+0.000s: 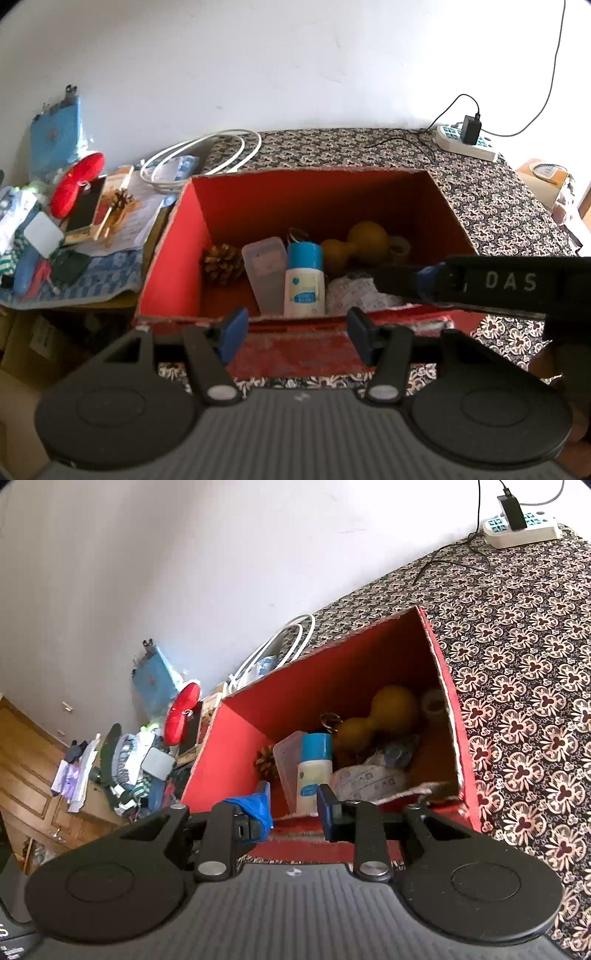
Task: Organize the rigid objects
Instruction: 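Lift the right gripper out of the box and turn toward the marker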
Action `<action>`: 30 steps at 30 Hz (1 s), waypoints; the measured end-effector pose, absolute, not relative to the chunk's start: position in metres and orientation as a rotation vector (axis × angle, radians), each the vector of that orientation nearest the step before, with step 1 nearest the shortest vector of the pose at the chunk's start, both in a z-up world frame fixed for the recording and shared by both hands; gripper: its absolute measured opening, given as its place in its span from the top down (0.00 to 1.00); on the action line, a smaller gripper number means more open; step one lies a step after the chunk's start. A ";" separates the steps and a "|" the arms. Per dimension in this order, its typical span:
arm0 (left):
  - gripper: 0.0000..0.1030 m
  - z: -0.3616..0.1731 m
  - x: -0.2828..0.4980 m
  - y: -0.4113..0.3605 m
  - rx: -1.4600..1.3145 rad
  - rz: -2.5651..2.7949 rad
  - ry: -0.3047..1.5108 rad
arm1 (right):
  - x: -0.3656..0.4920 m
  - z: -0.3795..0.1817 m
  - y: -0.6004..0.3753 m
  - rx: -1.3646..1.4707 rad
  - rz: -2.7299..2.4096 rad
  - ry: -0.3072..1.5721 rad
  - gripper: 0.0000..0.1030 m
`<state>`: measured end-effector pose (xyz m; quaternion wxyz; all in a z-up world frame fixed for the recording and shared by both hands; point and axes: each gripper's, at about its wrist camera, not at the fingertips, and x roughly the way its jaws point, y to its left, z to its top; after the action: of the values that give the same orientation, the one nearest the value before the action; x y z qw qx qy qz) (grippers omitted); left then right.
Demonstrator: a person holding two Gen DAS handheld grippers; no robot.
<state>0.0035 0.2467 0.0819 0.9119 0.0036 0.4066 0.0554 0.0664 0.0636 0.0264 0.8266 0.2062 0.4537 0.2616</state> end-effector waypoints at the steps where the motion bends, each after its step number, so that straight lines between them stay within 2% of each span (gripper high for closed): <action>1: 0.44 0.082 0.000 0.245 0.004 0.119 0.840 | 0.064 0.027 0.061 0.438 0.563 0.965 0.90; 30: 0.42 0.033 -0.020 0.171 0.012 0.174 1.028 | 0.027 -0.007 -0.020 0.415 0.516 1.103 0.90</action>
<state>-0.0197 0.1707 0.0325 0.8672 0.0056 0.4909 0.0833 0.0265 -0.0197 -0.0072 0.8002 0.1934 0.5141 0.2407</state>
